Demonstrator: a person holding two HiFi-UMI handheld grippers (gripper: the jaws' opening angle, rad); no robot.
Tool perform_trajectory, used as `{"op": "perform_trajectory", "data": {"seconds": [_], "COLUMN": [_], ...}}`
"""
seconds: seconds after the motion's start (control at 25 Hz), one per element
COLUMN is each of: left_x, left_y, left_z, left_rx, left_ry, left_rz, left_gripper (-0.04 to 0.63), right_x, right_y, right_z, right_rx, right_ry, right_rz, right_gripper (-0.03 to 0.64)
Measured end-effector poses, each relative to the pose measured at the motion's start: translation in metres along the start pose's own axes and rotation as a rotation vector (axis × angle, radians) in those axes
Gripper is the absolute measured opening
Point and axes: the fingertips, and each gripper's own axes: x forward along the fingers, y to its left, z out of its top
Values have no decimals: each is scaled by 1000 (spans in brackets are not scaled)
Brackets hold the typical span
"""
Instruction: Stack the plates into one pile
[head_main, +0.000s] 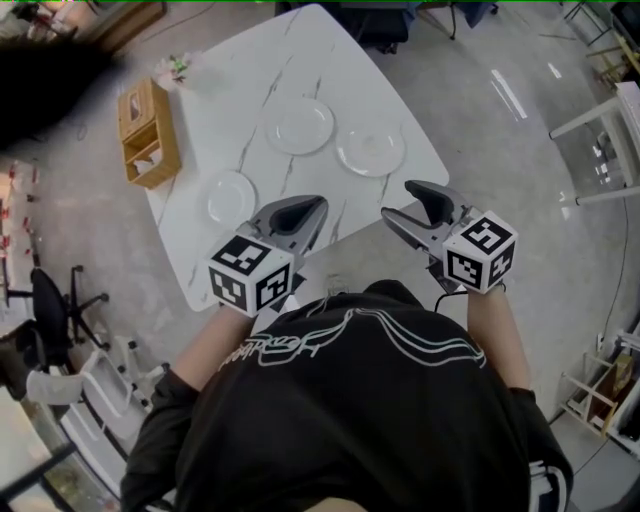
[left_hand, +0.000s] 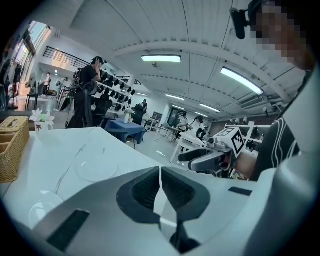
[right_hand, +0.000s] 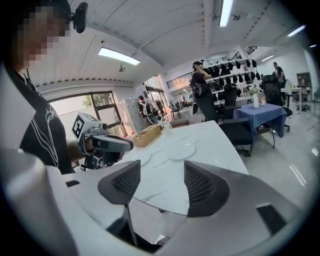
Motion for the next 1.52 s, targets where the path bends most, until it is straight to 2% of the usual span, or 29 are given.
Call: {"op": "perform_trajectory", "data": {"seconds": [0.28, 0.84, 1.24, 1.52], "left_x": [42, 133, 164, 175], "left_y": [22, 77, 111, 123], "left_z": [10, 1, -26, -42], "left_rx": [-14, -79, -91, -121], "left_ry": [21, 157, 269, 313], "left_rz": [22, 109, 185, 226], "left_gripper": [32, 32, 32, 32], "right_x": [8, 47, 77, 94], "right_y": [-38, -146, -185, -196], "right_z": [2, 1, -9, -20], "right_rx": [9, 41, 3, -39], "right_ry": [36, 190, 306, 382], "right_rz": [23, 99, 135, 164], "right_gripper": [272, 272, 272, 272]}}
